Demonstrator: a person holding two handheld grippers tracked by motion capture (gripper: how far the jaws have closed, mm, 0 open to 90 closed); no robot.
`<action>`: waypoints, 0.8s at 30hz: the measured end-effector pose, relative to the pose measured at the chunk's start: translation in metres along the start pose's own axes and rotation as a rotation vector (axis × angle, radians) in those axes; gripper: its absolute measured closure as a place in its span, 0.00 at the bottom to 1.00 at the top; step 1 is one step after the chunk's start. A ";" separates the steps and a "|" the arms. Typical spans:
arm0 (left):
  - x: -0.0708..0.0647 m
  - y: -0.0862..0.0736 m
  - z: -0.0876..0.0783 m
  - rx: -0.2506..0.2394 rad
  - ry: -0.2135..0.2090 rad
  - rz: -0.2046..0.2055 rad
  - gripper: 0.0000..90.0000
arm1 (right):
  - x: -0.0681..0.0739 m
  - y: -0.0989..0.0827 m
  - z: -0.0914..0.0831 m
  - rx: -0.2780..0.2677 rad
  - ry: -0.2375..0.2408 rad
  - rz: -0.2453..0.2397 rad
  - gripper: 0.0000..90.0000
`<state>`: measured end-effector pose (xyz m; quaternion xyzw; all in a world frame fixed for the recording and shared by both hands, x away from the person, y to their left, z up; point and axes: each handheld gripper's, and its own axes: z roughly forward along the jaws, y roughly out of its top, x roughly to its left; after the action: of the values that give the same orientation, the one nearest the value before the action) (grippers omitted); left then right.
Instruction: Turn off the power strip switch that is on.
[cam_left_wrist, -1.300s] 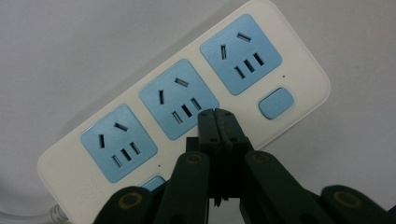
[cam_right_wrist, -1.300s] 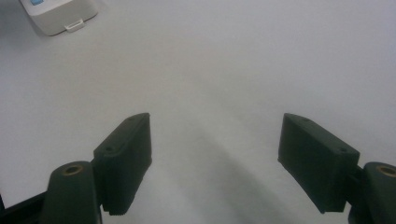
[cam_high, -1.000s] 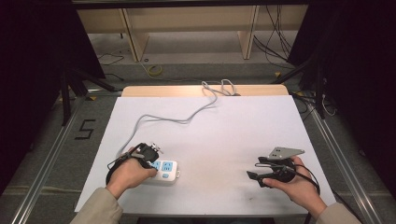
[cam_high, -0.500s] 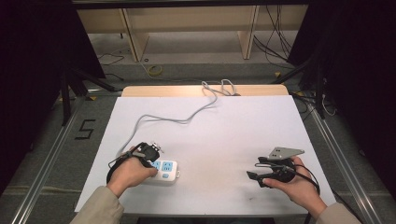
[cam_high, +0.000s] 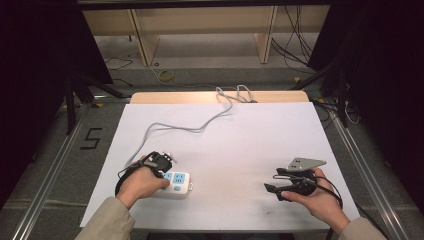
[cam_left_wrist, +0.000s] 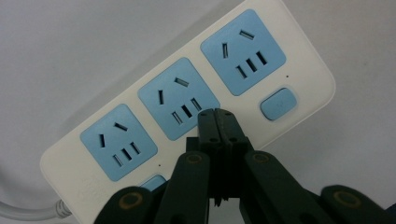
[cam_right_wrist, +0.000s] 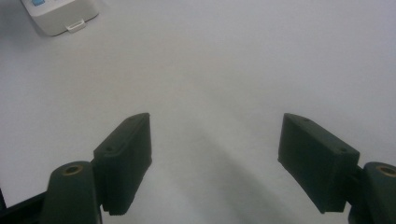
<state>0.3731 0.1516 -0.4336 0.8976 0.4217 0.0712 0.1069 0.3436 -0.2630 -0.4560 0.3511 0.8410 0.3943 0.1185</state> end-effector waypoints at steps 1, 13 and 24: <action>0.000 0.000 0.000 0.000 0.000 0.000 1.00 | 0.000 0.000 0.000 0.001 0.000 0.000 0.29; 0.000 0.000 0.001 0.001 0.002 -0.008 1.00 | 0.000 0.000 0.000 -0.001 0.000 0.001 0.29; -0.001 0.001 0.001 0.011 0.013 0.003 1.00 | 0.000 0.000 0.000 -0.001 0.000 0.000 0.29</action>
<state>0.3732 0.1501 -0.4341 0.8982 0.4217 0.0748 0.0989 0.3436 -0.2626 -0.4560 0.3509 0.8409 0.3945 0.1188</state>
